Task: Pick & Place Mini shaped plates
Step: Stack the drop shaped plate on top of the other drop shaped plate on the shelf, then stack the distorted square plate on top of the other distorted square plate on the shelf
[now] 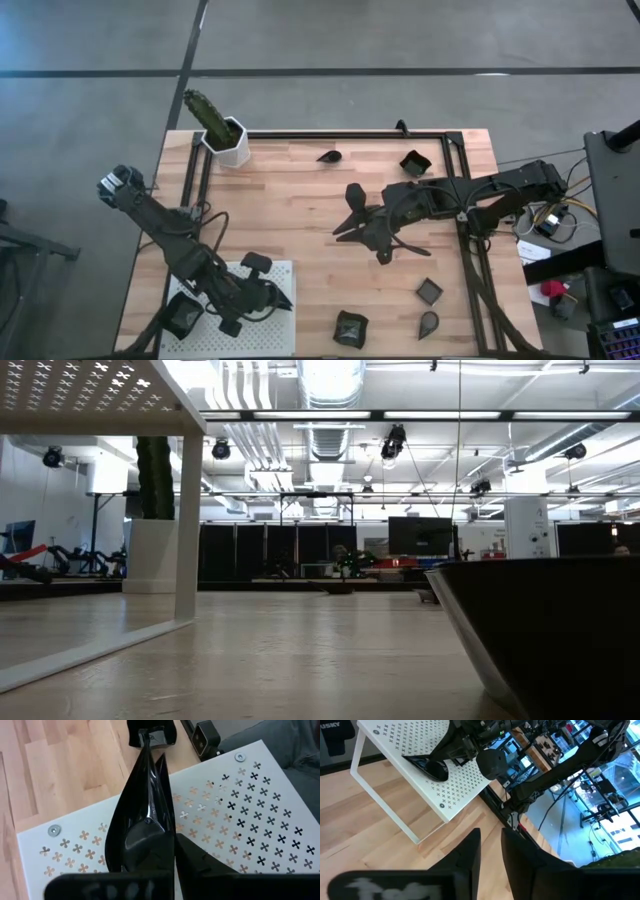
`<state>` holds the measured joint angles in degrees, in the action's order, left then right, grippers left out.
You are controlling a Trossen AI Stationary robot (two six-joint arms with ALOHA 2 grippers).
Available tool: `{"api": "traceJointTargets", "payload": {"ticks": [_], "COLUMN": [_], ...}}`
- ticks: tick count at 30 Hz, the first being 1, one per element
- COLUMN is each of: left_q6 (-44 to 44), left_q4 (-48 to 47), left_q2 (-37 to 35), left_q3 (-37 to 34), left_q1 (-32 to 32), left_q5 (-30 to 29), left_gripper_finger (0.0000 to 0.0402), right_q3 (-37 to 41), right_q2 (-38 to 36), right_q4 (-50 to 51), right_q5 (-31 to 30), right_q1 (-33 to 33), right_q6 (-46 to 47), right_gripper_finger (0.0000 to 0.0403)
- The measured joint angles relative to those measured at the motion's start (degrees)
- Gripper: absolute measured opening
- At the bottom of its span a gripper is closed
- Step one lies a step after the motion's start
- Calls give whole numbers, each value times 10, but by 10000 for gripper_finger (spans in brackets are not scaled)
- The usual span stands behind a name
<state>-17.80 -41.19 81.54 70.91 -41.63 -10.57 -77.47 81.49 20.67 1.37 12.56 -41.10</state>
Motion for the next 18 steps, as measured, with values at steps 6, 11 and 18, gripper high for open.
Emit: {"api": "traceJointTargets", "payload": {"ticks": [6, 11, 18], "left_q6": [0, 0, 1], "left_q4": [0, 0, -2], "left_q2": [0, -1, -23], "left_q3": [0, 0, 0], "left_q1": [0, 0, 2], "left_q5": [0, 0, 2], "left_gripper_finger": [56, 91, 99], "right_q3": [0, 0, 0], "right_q2": [0, 0, 0], "right_q4": [0, 0, 0], "right_q5": [0, 0, 0], "right_q1": [0, 0, 0], "right_q6": [0, 0, 1], "right_gripper_finger": [69, 76, 71]}}
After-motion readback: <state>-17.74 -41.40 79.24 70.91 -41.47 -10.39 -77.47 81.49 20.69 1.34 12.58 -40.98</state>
